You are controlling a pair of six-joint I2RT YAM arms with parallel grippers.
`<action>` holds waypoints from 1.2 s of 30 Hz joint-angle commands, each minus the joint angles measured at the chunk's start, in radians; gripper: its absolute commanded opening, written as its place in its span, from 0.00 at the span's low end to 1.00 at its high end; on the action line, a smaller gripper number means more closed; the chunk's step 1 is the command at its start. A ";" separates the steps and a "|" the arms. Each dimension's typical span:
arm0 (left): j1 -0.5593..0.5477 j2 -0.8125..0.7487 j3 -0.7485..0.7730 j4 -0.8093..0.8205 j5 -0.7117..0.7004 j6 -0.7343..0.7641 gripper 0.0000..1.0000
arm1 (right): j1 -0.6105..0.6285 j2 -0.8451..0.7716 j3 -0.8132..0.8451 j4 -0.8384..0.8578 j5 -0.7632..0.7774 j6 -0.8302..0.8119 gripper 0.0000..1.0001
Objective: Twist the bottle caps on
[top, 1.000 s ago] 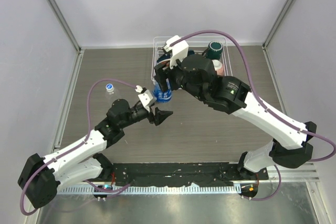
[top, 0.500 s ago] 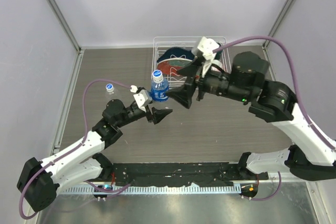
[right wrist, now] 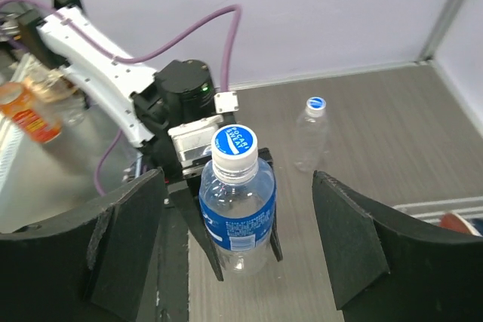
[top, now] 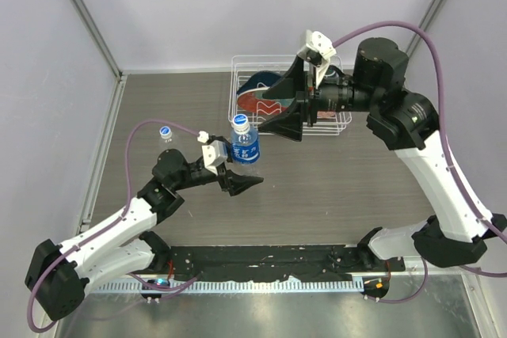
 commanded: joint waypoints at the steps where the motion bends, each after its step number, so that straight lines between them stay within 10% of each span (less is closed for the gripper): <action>1: 0.005 -0.002 0.062 0.045 0.106 -0.047 0.00 | -0.021 0.017 0.032 0.079 -0.277 -0.029 0.83; 36: -0.033 0.065 0.135 -0.012 0.132 -0.037 0.00 | -0.044 0.140 -0.050 0.307 -0.466 0.138 0.51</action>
